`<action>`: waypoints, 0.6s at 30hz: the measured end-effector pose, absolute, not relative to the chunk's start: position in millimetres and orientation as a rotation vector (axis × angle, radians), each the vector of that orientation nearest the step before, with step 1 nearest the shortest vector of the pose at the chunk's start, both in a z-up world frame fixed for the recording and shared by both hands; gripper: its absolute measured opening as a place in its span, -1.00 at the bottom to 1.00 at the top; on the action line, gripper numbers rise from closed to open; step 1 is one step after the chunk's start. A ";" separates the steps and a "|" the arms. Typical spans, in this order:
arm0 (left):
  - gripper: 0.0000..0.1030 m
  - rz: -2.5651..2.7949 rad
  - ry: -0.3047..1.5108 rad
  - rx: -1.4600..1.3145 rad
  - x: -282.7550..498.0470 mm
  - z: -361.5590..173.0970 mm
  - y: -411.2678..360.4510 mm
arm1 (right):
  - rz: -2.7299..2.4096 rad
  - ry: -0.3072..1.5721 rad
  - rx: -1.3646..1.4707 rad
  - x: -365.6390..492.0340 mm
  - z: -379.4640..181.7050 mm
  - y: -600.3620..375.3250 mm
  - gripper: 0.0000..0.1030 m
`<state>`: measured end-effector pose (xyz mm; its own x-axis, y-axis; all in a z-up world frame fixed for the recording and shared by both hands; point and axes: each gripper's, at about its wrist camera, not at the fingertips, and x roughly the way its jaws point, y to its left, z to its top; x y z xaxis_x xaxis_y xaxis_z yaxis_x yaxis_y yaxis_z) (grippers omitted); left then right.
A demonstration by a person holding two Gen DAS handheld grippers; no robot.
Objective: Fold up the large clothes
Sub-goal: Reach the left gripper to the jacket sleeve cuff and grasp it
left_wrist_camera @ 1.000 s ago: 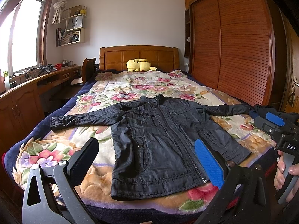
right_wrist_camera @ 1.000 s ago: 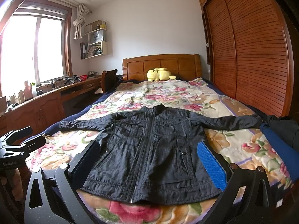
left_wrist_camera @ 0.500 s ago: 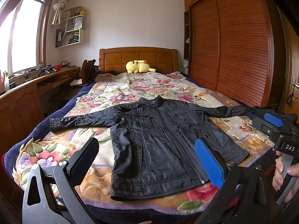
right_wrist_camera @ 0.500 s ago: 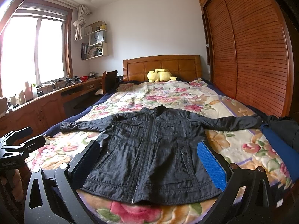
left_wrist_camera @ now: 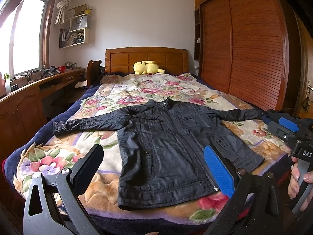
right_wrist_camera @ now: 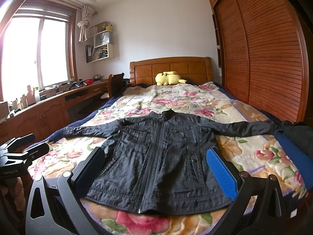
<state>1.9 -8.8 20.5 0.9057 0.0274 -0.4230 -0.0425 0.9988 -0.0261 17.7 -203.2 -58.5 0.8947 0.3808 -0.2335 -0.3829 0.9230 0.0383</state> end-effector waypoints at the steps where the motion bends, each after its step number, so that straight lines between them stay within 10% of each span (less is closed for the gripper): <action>1: 0.99 0.042 0.440 -0.036 2.9 16.1 -6.6 | 0.399 0.241 -0.012 18.8 -59.1 -202.6 1.00; 18: 0.99 0.182 0.551 -0.079 51.1 -57.8 81.4 | 0.512 0.377 -0.128 111.1 -95.6 -135.3 1.00</action>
<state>51.1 81.4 -57.8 0.8366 0.1503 -0.5268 -0.1925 0.9810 -0.0258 111.1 -135.3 -95.6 0.8052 0.4534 -0.3823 -0.4998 0.8658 -0.0259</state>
